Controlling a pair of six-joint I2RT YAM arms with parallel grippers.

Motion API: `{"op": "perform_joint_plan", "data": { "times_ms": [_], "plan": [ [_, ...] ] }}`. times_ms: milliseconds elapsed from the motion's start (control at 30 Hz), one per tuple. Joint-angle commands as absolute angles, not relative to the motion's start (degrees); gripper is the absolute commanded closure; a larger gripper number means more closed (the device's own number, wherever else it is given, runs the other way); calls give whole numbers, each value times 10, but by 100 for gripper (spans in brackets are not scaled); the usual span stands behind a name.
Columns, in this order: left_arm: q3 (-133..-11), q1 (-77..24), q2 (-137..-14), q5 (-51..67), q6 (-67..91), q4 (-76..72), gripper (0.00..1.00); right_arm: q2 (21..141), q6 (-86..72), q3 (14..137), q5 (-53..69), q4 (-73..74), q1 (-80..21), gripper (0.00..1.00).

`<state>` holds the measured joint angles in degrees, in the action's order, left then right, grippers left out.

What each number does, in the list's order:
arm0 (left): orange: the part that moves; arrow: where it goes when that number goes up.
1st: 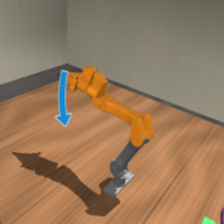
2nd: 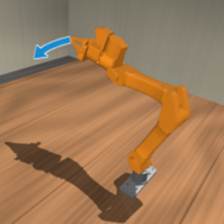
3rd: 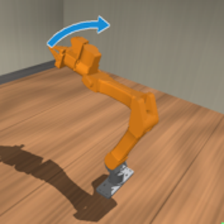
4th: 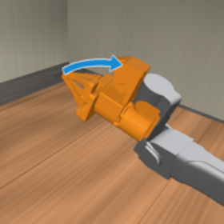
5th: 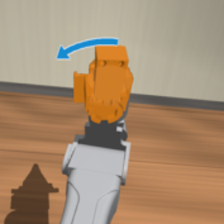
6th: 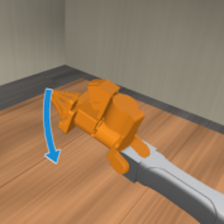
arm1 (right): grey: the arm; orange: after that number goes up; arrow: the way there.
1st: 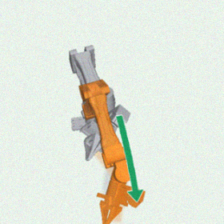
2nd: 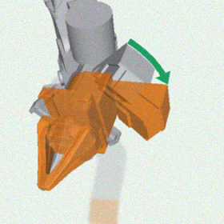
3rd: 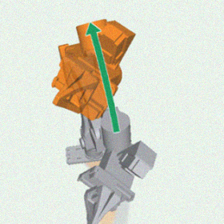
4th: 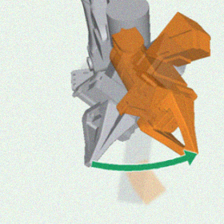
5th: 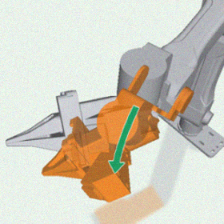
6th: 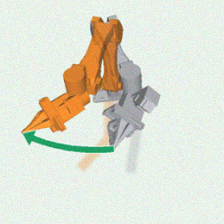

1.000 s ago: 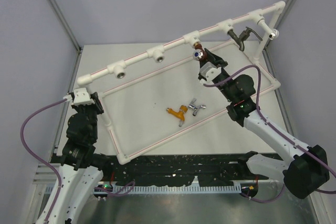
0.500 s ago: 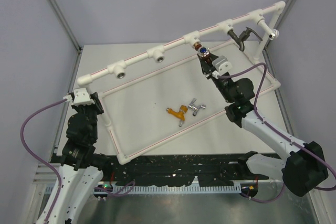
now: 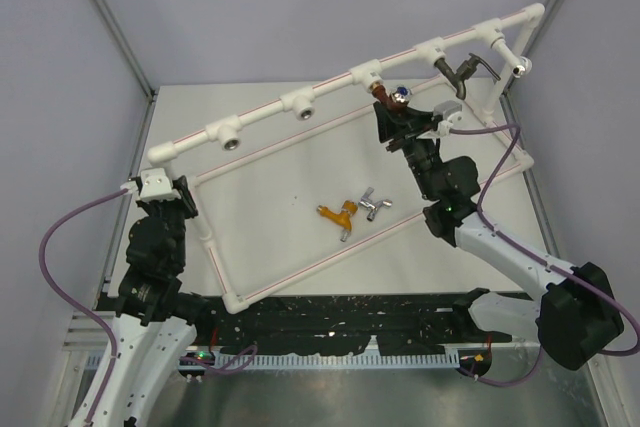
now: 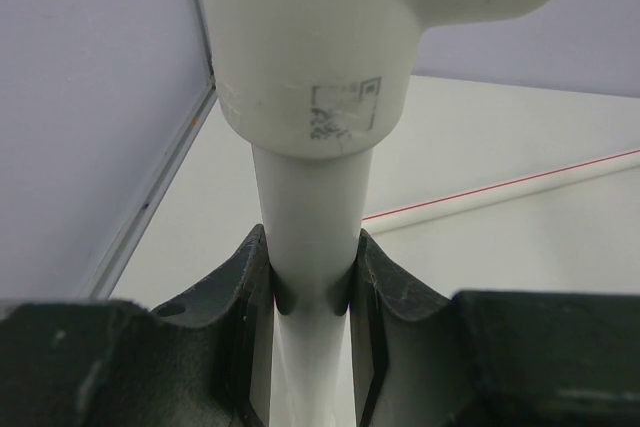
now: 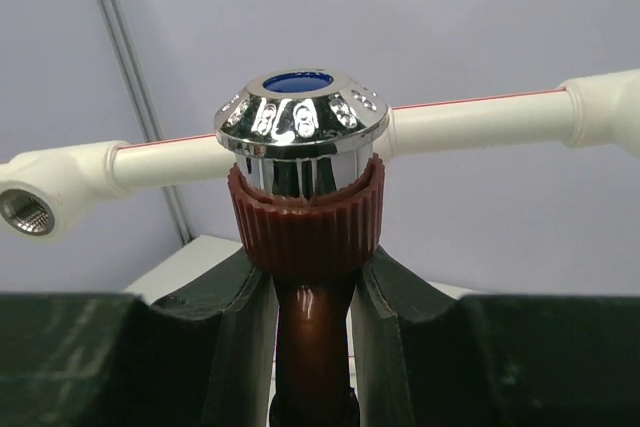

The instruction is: Install the water faucets

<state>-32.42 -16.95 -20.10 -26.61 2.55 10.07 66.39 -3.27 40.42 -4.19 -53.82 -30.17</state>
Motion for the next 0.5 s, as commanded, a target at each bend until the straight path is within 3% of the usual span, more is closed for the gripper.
{"op": "perform_joint_plan", "data": {
  "times_ms": [0, 467],
  "plan": [
    [-328, -176, -182, -218, 25, 115, 100, 695, -204, 407, -114, -530, -301, 95],
    [-325, -177, -177, -219, 25, 113, 100, 702, -554, 403, -194, -503, -308, 95]
  ]
}}
